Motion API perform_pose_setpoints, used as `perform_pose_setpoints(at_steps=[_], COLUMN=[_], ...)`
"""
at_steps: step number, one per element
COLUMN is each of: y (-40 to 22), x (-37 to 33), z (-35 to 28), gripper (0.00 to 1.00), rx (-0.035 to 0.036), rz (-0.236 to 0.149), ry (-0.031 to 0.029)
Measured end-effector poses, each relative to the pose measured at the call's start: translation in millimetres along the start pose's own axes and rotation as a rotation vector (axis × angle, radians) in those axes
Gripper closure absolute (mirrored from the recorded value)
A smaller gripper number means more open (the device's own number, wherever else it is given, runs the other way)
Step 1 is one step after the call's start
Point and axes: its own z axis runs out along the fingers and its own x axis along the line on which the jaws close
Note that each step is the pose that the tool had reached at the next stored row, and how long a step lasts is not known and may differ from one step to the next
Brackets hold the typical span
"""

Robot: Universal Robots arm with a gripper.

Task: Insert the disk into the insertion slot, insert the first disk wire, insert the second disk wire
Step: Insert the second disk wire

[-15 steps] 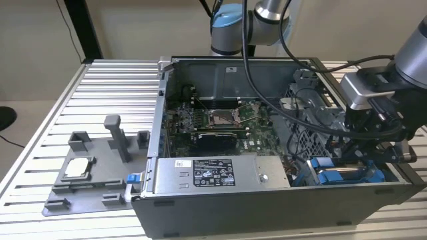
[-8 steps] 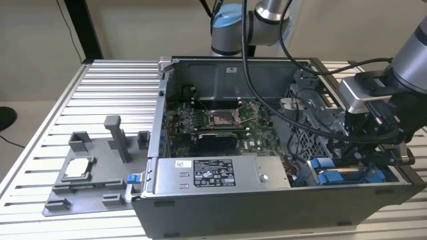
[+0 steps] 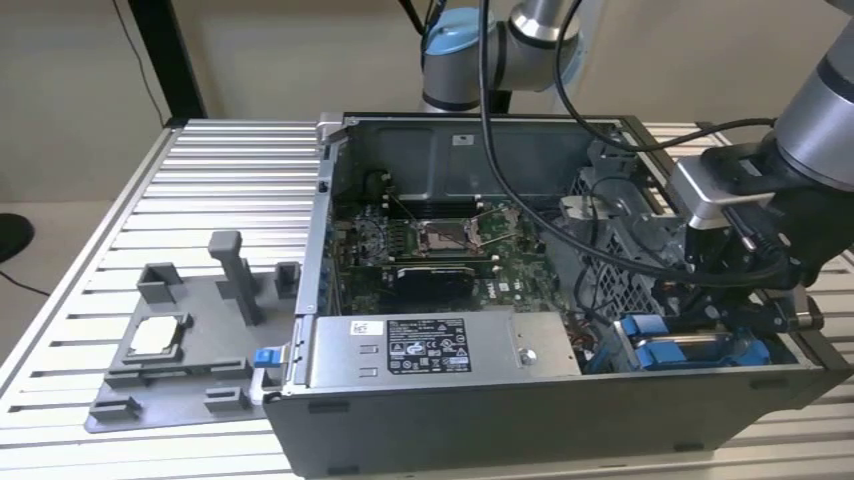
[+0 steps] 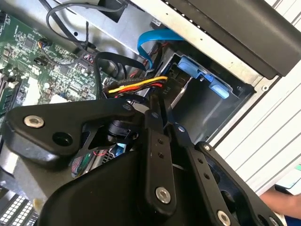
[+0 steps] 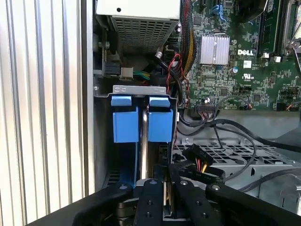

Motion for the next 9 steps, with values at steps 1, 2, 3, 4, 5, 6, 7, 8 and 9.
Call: perform_pose_setpoints(at_steps=[1, 2, 3, 4, 5, 6, 7, 8, 9], y=[0.1, 0.1, 0.2, 0.3, 0.3, 0.3, 0.3, 0.4, 0.5], x=[0.0, 0.0, 0.0, 0.0, 0.0, 0.0, 0.0, 0.0, 0.0], z=[0.2, 0.4, 0.4, 0.3, 0.3, 0.3, 0.3, 0.4, 0.5], gripper=[1.0, 1.0, 1.0, 1.0, 1.0, 1.0, 1.0, 1.0, 0.0], rx=[-0.0002, -0.0002, -0.0001, -0.0001, -0.0002, -0.0001, -0.0002, -0.0003, -0.0004], rz=[0.0, 0.0, 0.0, 0.0, 0.0, 0.0, 0.0, 0.0, 0.0], ry=[-0.0004, -0.0007, -0.0008, -0.0007, -0.0007, -0.0007, -0.0007, -0.0008, -0.0013])
